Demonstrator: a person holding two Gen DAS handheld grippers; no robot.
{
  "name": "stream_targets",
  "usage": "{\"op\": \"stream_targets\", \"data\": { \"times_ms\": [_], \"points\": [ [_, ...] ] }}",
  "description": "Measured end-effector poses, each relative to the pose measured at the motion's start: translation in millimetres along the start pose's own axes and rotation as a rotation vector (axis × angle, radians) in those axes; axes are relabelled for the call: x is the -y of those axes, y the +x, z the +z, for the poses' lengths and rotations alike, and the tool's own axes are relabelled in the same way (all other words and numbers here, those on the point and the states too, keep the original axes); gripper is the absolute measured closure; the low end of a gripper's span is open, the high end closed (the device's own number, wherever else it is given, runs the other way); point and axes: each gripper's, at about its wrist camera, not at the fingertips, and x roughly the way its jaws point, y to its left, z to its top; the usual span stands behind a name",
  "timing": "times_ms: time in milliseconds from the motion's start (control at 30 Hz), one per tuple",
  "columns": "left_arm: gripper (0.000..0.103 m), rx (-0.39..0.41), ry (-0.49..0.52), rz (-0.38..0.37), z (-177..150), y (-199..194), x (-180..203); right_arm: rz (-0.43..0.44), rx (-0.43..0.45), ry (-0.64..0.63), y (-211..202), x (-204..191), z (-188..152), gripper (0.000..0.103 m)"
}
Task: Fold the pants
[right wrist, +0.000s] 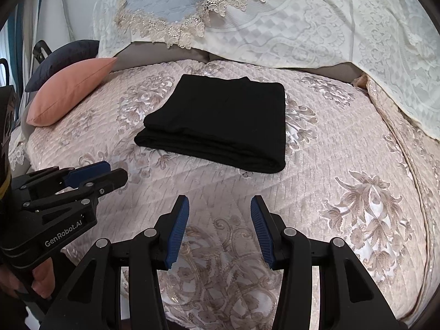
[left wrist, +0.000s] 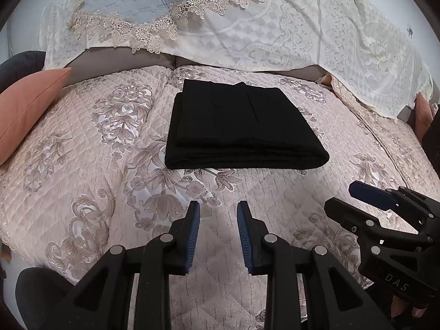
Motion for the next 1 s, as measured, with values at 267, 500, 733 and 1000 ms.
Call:
{"op": "stream_targets", "data": {
  "times_ms": [267, 500, 733, 1000],
  "points": [
    [0.073, 0.0, -0.006, -0.001, 0.9, 0.2, -0.6, 0.001, -0.002, -0.008, 0.1, -2.2, 0.6, 0.056],
    [0.073, -0.006, 0.0, 0.002, 0.2, 0.5, -0.9, 0.005, -0.002, -0.012, 0.0, -3.8, 1.7, 0.056],
    [0.073, -0.006, 0.0, 0.004, -0.3, 1.3, -0.7, 0.003, -0.002, -0.015, -0.3, -4.5, 2.1, 0.056],
    [0.073, -0.011, -0.002, 0.006, -0.3, 1.6, -0.8, 0.006, -0.004, -0.015, -0.3, -4.4, 2.1, 0.056]
  ]
}}
